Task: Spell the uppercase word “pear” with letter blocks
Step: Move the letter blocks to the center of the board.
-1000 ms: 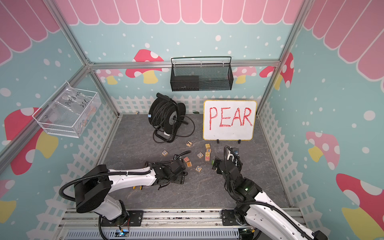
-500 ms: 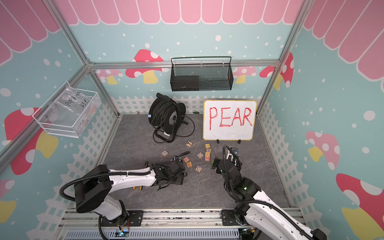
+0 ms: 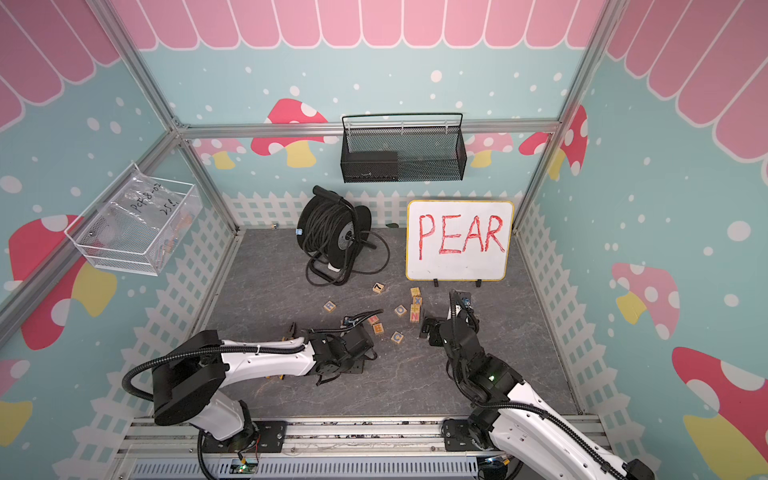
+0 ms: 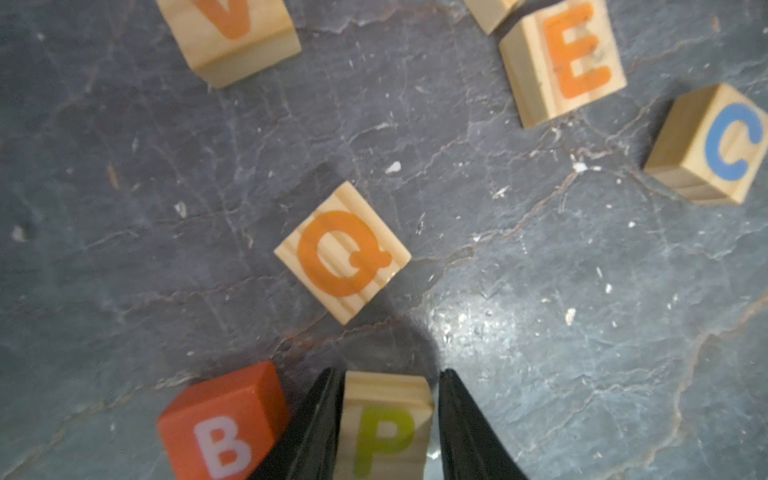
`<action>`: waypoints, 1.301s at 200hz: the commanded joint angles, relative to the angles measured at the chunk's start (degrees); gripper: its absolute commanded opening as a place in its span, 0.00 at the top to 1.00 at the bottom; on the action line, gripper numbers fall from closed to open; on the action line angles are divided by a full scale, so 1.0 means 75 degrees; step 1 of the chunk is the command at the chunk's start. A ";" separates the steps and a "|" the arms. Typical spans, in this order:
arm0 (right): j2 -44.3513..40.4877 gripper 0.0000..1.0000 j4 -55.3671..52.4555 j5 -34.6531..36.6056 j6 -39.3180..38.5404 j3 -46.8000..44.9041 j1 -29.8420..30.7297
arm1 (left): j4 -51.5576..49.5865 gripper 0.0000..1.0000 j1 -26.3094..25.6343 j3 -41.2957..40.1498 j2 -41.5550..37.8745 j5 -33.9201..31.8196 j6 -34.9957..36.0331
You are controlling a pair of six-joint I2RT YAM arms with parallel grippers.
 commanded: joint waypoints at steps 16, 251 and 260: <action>-0.0212 0.01 0.0755 -0.0699 -0.0752 -0.0201 -0.0040 | -0.0661 0.59 -0.0225 0.0232 -0.0110 -0.0256 -0.0602; -0.0971 0.01 0.0443 -0.0874 -0.0992 -0.0422 -0.0040 | -0.1162 0.66 -0.0987 0.0610 0.0104 0.0249 -0.1578; -0.0986 0.01 0.0415 -0.0865 -0.0981 -0.0423 -0.0040 | -0.1132 0.66 -0.0988 0.0610 0.0122 0.0285 -0.1577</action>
